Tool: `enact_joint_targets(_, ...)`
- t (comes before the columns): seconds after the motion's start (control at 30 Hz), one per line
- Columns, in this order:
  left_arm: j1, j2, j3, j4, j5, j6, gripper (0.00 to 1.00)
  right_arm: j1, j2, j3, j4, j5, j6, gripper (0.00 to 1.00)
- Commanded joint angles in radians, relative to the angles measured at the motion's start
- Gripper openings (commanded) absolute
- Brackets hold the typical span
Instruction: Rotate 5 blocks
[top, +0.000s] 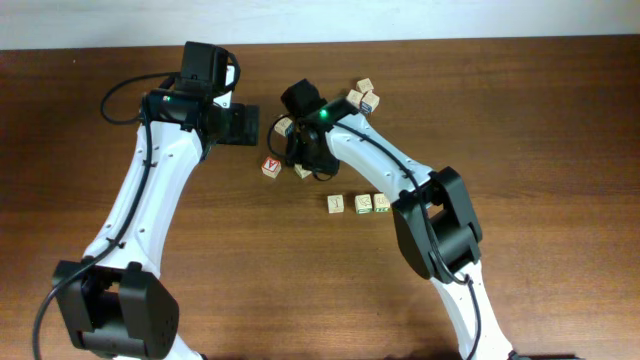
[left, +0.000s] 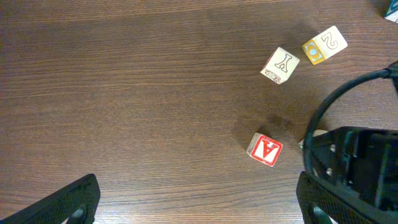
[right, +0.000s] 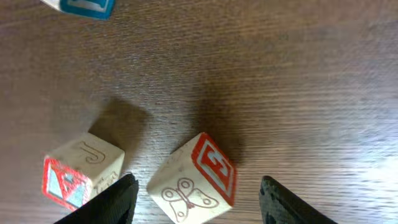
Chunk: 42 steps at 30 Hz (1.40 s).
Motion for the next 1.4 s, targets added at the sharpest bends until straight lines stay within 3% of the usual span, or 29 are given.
enact_joint_targets(0.0, 0.004, 0.006, 0.018, -0.001, -0.014, -0.017, 0.99, 0.012, 0.018, -0.007, 0.003, 0.030, 0.088, 0.59)
enact_joint_targets(0.27, 0.004, 0.006, 0.018, -0.001, -0.014, -0.017, 0.99, 0.018, 0.047, -0.007, 0.006, 0.037, 0.081, 0.50)
enact_joint_targets(0.47, 0.004, 0.006, 0.018, -0.002, -0.014, -0.017, 0.99, 0.015, 0.047, -0.007, 0.013, 0.037, -0.067, 0.39)
enact_joint_targets(0.87, 0.004, 0.006, 0.018, -0.001, -0.014, -0.016, 0.99, 0.010, 0.039, -0.003, -0.138, -0.039, -0.270, 0.39)
enact_joint_targets(0.97, 0.004, 0.006, 0.018, -0.001, -0.014, -0.016, 0.99, 0.003, 0.039, -0.002, -0.109, -0.014, -0.341, 0.48)
enact_joint_targets(1.1, 0.004, 0.006, 0.018, -0.002, -0.014, -0.016, 0.99, -0.010, 0.039, -0.002, -0.076, 0.048, -0.346, 0.50)
enact_joint_targets(1.37, 0.004, 0.006, 0.018, -0.001, -0.014, -0.017, 0.99, -0.014, 0.039, -0.002, -0.005, 0.086, -0.387, 0.38)
